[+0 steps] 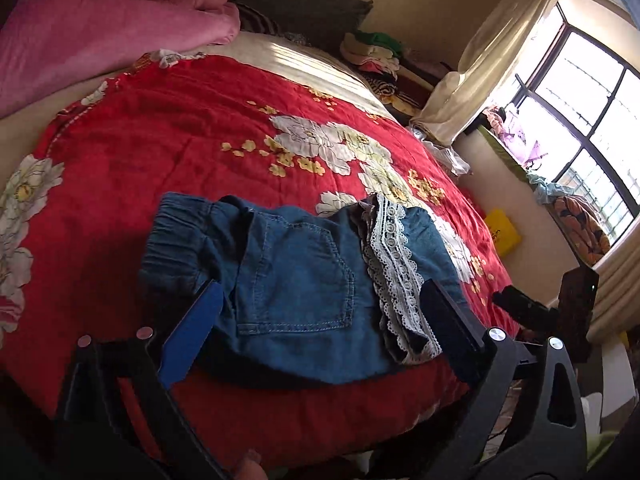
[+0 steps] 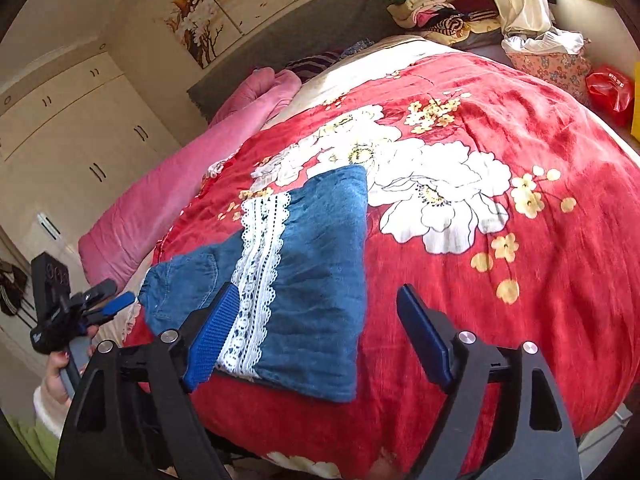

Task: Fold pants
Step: 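Release the lace trim from the left gripper and lift it away, then grasp the elastic waistband of the denim shorts with the right gripper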

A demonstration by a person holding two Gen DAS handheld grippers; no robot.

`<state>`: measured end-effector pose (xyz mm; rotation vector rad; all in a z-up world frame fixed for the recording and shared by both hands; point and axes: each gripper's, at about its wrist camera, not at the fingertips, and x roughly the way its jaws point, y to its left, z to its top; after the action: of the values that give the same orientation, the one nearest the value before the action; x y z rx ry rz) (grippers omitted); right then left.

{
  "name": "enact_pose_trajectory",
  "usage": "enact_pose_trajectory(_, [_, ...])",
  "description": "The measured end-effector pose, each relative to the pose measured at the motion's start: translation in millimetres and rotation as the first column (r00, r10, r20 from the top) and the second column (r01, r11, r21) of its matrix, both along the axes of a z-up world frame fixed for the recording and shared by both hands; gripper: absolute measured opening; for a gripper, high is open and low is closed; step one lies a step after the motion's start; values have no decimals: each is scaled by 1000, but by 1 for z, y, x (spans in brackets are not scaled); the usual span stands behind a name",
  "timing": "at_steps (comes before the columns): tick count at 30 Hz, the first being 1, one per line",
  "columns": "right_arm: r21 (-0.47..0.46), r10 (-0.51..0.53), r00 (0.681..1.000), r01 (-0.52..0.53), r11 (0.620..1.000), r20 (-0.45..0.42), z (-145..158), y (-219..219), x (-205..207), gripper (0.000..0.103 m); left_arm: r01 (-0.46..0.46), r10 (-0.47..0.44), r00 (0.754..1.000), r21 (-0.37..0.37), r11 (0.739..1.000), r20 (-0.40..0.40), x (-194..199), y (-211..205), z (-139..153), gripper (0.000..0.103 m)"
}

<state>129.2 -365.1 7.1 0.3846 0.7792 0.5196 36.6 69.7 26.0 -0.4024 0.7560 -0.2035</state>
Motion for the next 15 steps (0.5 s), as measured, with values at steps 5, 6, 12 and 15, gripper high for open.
enact_pose_trajectory(5, [-57,100,994,-98,994,40,17,39,14,84,-137,137,989,16,990,-48,-21,31,-14,93])
enact_pose_trajectory(6, [-73,135,990,-132,989,42,20,53,16,84,-156,156,985,0,988,-71,-23,38,-19,93])
enact_pose_trajectory(12, [-134,380,923,-371,919,57,33,155,27,86,-206,192,969,-81,975,-153,-34,60,-48,93])
enact_pose_trajectory(15, [-143,455,890,-447,883,31,34,200,38,86,-196,174,970,-125,973,-170,-35,58,-57,93])
